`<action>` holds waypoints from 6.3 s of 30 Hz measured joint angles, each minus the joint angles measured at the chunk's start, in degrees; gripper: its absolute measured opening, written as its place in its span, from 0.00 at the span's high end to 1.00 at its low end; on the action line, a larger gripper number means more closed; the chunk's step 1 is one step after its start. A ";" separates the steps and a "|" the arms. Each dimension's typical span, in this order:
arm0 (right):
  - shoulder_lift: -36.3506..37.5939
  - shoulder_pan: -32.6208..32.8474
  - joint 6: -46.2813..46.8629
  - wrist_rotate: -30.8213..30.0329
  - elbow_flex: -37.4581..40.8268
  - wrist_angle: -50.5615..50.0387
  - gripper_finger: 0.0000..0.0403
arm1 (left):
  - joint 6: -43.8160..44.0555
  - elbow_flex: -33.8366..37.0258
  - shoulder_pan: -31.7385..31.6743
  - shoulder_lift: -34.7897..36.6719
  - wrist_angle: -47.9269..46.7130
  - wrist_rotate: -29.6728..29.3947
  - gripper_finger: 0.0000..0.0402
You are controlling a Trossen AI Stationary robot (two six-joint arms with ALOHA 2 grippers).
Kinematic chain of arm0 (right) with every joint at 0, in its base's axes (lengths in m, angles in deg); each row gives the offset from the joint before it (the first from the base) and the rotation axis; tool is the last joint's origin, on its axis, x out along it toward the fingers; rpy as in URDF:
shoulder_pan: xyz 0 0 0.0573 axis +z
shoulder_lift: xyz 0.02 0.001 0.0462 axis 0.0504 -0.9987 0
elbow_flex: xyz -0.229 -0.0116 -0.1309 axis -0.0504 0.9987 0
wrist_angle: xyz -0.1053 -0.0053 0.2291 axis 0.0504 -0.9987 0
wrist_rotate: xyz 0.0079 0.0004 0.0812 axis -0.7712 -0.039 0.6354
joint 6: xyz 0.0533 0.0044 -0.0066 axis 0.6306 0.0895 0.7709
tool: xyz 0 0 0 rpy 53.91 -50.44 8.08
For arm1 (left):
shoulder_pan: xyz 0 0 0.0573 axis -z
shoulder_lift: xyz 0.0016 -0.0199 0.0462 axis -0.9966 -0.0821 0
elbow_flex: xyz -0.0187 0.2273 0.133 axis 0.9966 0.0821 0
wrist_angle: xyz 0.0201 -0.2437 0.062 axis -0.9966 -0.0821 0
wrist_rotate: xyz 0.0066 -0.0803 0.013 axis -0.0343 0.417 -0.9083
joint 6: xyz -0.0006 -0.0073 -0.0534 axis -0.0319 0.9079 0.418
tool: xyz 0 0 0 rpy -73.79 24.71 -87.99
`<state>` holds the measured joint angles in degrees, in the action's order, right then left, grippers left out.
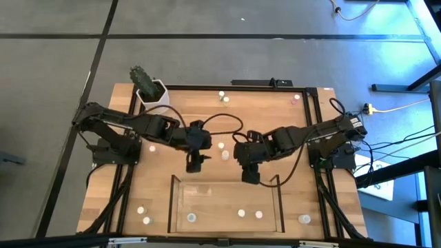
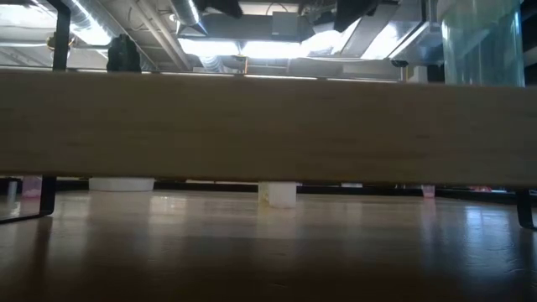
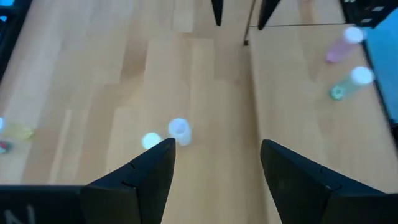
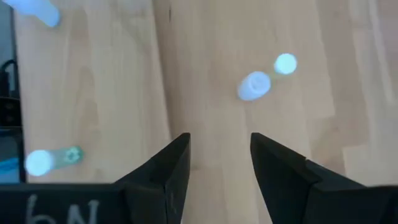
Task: Pick and place medicine bottles onto shelf by color
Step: Put the middle yellow pill bottle on the shelf
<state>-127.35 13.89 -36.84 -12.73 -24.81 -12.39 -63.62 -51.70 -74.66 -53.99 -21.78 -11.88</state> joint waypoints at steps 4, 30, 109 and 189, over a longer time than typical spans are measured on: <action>-0.29 -1.51 -4.22 0.02 0.04 0.37 0.58 | -2.05 0.02 -2.82 -1.00 -0.93 1.85 0.43; -3.00 -16.00 -11.05 8.04 0.05 9.11 0.51 | -3.59 0.00 -9.22 8.95 -9.08 2.76 0.43; -22.08 -19.11 8.55 8.06 0.05 16.24 0.41 | -6.31 -0.02 -9.10 17.19 -11.08 2.03 0.43; -24.20 -1.26 -12.34 -0.47 -28.63 -2.78 0.70 | 7.08 8.15 4.07 17.08 -3.17 0.90 0.43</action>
<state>-151.54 12.63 -49.18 -13.19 -53.44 -15.17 -56.54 -43.55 -70.59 -36.92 -24.95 -10.98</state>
